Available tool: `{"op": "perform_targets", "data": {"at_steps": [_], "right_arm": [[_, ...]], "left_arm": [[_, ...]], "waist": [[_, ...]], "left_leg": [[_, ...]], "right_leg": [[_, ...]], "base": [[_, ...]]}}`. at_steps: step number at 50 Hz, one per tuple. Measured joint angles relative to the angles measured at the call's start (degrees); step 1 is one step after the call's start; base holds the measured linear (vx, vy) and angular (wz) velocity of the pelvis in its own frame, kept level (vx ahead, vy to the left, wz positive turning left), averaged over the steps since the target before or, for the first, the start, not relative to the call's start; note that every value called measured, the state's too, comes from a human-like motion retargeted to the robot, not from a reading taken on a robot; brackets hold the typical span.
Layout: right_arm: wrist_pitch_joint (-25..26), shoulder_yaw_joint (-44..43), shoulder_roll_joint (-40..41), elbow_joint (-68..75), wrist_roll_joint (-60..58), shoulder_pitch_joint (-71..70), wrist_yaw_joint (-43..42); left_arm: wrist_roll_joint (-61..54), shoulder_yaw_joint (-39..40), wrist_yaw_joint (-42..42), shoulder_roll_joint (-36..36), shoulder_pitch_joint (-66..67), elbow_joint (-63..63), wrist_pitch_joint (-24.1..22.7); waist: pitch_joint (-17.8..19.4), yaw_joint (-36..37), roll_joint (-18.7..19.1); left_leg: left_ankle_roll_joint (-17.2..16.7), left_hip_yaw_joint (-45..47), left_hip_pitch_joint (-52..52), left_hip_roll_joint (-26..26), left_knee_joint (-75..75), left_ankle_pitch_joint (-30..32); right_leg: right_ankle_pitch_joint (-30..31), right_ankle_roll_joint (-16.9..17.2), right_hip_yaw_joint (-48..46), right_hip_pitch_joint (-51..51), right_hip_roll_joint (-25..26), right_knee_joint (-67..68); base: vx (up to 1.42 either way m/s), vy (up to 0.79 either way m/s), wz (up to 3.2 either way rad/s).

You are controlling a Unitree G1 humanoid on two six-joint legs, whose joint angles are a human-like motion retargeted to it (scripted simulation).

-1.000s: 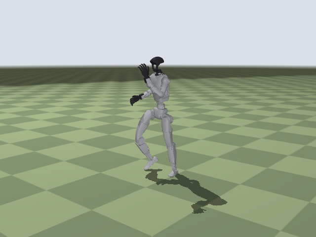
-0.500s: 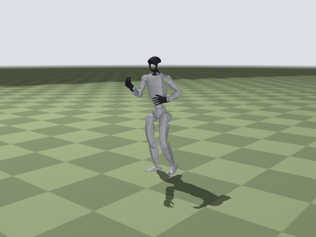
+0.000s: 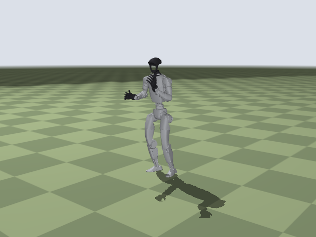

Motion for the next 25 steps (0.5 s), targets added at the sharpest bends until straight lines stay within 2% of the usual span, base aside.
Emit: {"op": "perform_targets", "data": {"at_steps": [3, 5, 7, 9, 10, 13, 16, 20, 22, 25], "right_arm": [[-0.98, -5.52, -6.26, -3.21, 6.37, 19.01, 6.90], [-1.12, -9.84, -10.66, -5.60, 11.04, 29.37, 9.53], [-0.93, -14.62, -13.75, -6.86, 12.43, 37.02, 13.10], [-0.54, -19.75, -15.01, -7.73, 12.68, 42.35, 15.68], [-0.35, -22.23, -14.98, -8.06, 12.67, 44.36, 16.70], [0.31, -27.62, -11.60, -8.80, 12.83, 45.93, 18.23], [0.79, -27.70, -7.13, -9.42, 13.05, 41.63, 17.45], [1.50, -19.83, -3.34, -8.49, 9.91, 29.22, 14.21], [1.95, -15.19, -2.82, -7.74, 6.88, 20.95, 12.62], [2.62, -8.80, -2.35, -7.71, 2.80, 6.18, 10.59]], "left_arm": [[8.62, -0.29, 3.96, 0.54, -14.31, -2.19, 1.60], [14.55, 0.06, 6.59, 3.80, -22.00, -3.32, 2.62], [18.54, -0.19, 7.51, 9.38, -27.61, -3.34, 3.56], [21.07, -0.50, 6.97, 14.99, -32.11, -1.10, 4.77], [21.82, -0.63, 6.17, 17.51, -33.82, 0.58, 5.38], [19.60, -0.54, 1.57, 21.30, -34.11, 6.57, 6.42], [14.47, 0.02, -2.05, 20.71, -28.68, 11.07, 6.40], [8.27, 1.29, -5.98, 16.02, -15.50, 15.27, 6.14], [5.81, 2.17, -8.21, 13.53, -6.36, 16.83, 6.02], [2.70, 2.76, -10.75, 11.15, 8.63, 18.95, 5.73]], "waist": [[-0.17, -10.23, 5.24], [1.72, -17.36, 8.18], [3.93, -22.74, 9.77], [5.28, -26.47, 10.31], [5.57, -27.98, 10.38], [4.61, -31.14, 10.29], [3.27, -31.15, 10.16], [0.85, -26.54, 9.12], [-0.55, -23.42, 7.75], [-2.49, -17.28, 4.21]], "left_leg": [[1.01, -2.59, 8.98, 1.36, -18.76, -0.88], [-0.37, -4.21, 12.98, 3.77, -25.66, 0.96], [-3.63, -4.82, 15.64, 6.64, -28.70, 1.75], [-5.70, -5.07, 17.02, 8.06, -30.80, 2.65], [-5.95, -5.34, 17.16, 8.38, -31.44, 3.09], [-2.84, -8.14, 14.09, 8.49, -29.49, 3.09], [-1.57, -9.67, 11.77, 8.45, -27.19, 2.71], [-2.38, -8.09, 11.87, 7.03, -26.02, 1.66], [-2.17, -7.27, 11.52, 5.28, -24.31, 0.46], [-1.03, -5.35, 9.82, 1.10, -20.98, -0.54]], "right_leg": [[7.32, 3.79, -1.98, -9.07, 1.24, 19.25], [11.54, 5.46, -2.73, -15.84, 0.90, 34.90], [8.54, 3.90, -4.22, -21.35, -0.38, 48.95], [2.44, 0.71, -6.80, -25.90, -4.08, 61.19], [-0.32, -0.86, -8.07, -27.89, -6.33, 66.56], [-2.58, -2.68, -8.93, -31.98, -9.54, 75.64], [-2.35, -2.55, -7.46, -32.54, -6.98, 76.22], [-2.17, -2.09, -4.74, -27.61, -1.60, 66.47], [0.20, -1.10, -3.17, -22.57, 0.69, 54.85], [4.65, 0.51, -0.32, -13.05, 2.37, 30.31]], "base": [[-0.02, 0.24, 1.13], [0.01, 0.18, 0.99], [0.02, 0.13, 0.63], [0.00, 0.12, 0.40], [-0.02, 0.10, 0.44], [-0.03, 0.04, 0.54], [-0.01, -0.01, 0.23], [0.03, -0.08, -0.29], [0.05, -0.11, -0.40], [0.02, -0.14, -0.69]]}}
